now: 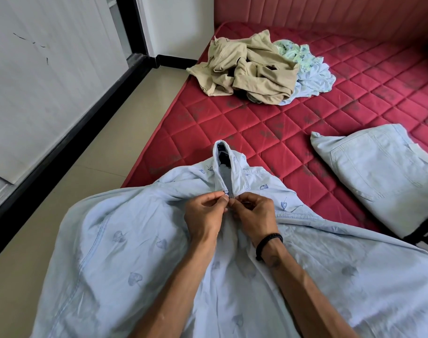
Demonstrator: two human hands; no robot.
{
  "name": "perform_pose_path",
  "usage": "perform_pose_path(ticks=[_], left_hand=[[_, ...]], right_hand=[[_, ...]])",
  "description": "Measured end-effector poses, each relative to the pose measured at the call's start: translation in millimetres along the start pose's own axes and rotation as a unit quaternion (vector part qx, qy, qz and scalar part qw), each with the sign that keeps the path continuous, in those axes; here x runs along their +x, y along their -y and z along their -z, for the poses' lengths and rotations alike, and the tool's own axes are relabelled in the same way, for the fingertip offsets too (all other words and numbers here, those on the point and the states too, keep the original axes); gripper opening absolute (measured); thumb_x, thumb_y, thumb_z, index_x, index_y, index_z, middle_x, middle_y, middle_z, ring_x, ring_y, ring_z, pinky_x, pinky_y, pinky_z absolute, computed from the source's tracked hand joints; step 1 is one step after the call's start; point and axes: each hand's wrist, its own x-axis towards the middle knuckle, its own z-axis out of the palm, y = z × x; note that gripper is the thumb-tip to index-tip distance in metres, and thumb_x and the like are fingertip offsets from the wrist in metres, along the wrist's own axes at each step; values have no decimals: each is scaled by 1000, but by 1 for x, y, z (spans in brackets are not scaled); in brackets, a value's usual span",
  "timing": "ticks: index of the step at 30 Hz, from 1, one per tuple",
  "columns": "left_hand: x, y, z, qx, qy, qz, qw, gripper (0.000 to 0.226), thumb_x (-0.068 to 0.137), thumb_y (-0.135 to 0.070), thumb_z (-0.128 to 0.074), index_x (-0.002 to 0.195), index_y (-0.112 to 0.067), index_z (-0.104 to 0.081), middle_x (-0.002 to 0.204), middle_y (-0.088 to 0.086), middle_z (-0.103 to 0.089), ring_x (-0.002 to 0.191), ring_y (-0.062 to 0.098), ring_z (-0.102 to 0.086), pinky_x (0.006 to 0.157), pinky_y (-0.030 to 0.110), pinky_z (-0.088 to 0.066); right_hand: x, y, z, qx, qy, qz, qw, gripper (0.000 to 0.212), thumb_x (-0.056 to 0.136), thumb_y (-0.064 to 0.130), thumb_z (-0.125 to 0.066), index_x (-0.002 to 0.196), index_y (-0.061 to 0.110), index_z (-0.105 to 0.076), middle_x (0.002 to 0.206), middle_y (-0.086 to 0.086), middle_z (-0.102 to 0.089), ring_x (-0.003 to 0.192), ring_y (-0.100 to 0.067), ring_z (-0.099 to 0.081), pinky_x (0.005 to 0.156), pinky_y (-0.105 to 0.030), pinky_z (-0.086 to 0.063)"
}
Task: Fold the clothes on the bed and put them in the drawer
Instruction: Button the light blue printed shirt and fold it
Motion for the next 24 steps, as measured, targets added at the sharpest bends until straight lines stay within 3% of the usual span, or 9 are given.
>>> perform_pose_path(ticks=[6,10,14,20,24], left_hand=[[1,0,0,-29,2,38,999,16,83,-8,-82,85,-24,-82,73,0,-78,62,10,-69,77,34,-61],[6,1,7,-60,10,92,994,14,83,-6,-83,90,-17,-83,82,2,-80,74,12,-71,81,31,-60],[0,1,5,-72,34,106,991,13,84,-12,-84,97,-12,-83,88,3,-80,82,13,-74,90,34,-61],[-8,2,2,-84,73,47,993,15,76,-14,-90,87,-20,-82,86,1,-80,88,17,-77,85,31,-61],[1,14,3,47,15,-25,998,10,85,-26,-83,93,-21,-82,85,-6,-79,83,6,-75,85,34,-61]], right_hand=[[-5,6,3,69,20,-18,997,12,89,7,-78,77,8,-77,78,-19,-74,71,-19,-63,71,-35,-51],[-6,10,3,58,53,-17,997,16,94,12,-73,80,10,-80,72,-9,-71,66,-16,-56,66,-30,-48],[-4,10,6,86,29,-50,995,15,92,7,-74,77,6,-77,67,-5,-68,60,-13,-56,61,-24,-47],[-5,7,5,76,5,-60,995,9,84,2,-80,79,9,-79,83,-18,-77,77,-25,-72,80,-39,-60],[-10,11,3,62,29,-43,997,4,83,3,-82,86,4,-79,86,-15,-79,89,-32,-76,89,-44,-61]])
